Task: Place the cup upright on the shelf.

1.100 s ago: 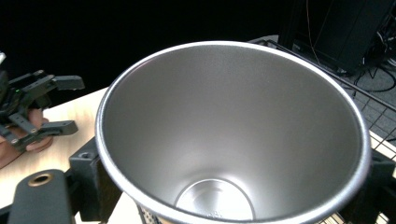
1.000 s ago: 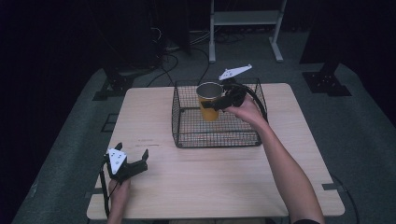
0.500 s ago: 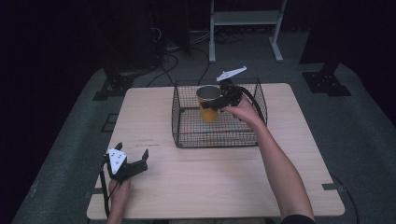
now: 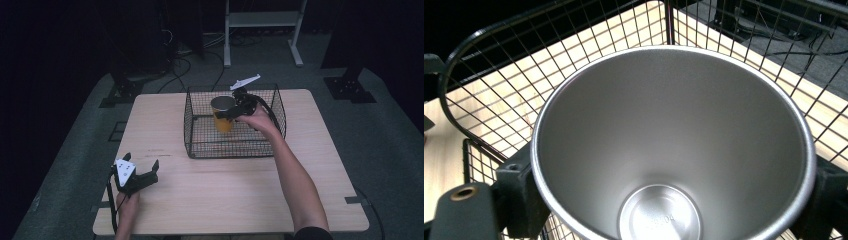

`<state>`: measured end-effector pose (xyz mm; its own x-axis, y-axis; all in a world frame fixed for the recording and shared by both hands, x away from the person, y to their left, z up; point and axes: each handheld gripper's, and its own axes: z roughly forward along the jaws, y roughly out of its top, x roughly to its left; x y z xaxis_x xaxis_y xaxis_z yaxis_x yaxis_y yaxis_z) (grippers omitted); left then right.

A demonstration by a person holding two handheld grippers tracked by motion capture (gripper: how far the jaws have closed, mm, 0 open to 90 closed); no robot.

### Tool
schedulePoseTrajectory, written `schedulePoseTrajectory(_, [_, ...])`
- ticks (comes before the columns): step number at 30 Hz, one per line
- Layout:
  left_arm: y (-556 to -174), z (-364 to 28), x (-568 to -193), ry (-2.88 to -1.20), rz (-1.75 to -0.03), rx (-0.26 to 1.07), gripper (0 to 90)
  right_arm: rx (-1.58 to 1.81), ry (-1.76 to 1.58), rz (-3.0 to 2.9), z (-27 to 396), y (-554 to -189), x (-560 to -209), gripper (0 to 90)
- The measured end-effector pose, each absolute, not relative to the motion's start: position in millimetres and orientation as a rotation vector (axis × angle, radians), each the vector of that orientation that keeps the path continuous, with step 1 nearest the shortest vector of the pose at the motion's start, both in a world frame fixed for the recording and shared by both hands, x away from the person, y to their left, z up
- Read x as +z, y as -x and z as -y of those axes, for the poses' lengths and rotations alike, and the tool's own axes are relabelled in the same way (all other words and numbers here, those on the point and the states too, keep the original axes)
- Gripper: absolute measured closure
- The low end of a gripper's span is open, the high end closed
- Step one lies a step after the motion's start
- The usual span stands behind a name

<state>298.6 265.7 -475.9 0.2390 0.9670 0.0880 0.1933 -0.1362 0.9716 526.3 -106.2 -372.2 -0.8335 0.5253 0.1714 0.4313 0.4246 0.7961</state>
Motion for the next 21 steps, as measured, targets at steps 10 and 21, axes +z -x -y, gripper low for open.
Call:
schedulePoseTrajectory(10, [-299,-266,-476,-1.547,-1.127,1.008,0.0,1.345,-0.853,-2.587,104,-530,-382,11.3])
schedulePoseTrajectory(21, [-299,-266,-476,-1.547,-1.127,1.007,0.0,1.315,-0.883,-2.606,104,-536,-391,11.2])
